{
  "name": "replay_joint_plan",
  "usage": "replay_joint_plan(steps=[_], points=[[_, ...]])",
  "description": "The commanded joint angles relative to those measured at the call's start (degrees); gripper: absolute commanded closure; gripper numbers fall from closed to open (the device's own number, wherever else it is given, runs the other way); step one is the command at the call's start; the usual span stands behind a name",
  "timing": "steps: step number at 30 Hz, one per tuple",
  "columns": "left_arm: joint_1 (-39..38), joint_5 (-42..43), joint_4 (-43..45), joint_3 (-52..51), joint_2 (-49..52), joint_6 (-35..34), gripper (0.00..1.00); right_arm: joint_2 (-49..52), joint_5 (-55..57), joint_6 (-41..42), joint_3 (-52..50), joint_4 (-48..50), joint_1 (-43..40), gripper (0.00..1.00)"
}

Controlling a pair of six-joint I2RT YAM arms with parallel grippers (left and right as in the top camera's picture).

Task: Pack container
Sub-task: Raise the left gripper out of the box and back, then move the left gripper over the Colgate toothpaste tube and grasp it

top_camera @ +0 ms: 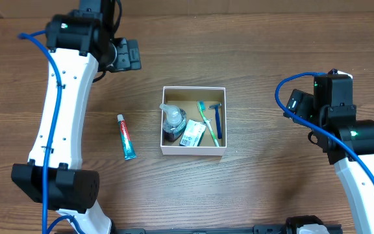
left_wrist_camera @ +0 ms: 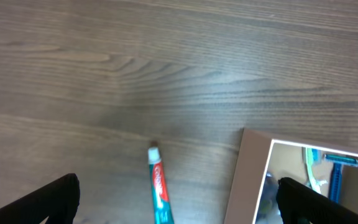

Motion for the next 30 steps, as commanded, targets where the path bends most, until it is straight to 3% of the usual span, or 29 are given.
replay_joint_plan(steps=[1, 11, 22, 30], points=[[0.35, 2.71, 2.82, -3.72, -1.09, 2.84, 0.0, -0.02, 0.57, 0.33, 1.11, 0.31, -0.28, 0.0], [0.37, 3.28, 1.44, -13.38, -4.44, 2.95, 0.04, -0.02, 0.57, 0.33, 1.11, 0.33, -0.28, 0.0], [0.42, 6.49, 17.97, -42.95, -19.06, -0.81, 0.02, -0.02, 0.57, 0.33, 1.11, 0.31, -0.28, 0.0], [0.42, 6.51, 32.0, -60.11, -20.17, -5.46, 0.02, -0.02, 0.57, 0.33, 1.11, 0.33, -0.28, 0.0]])
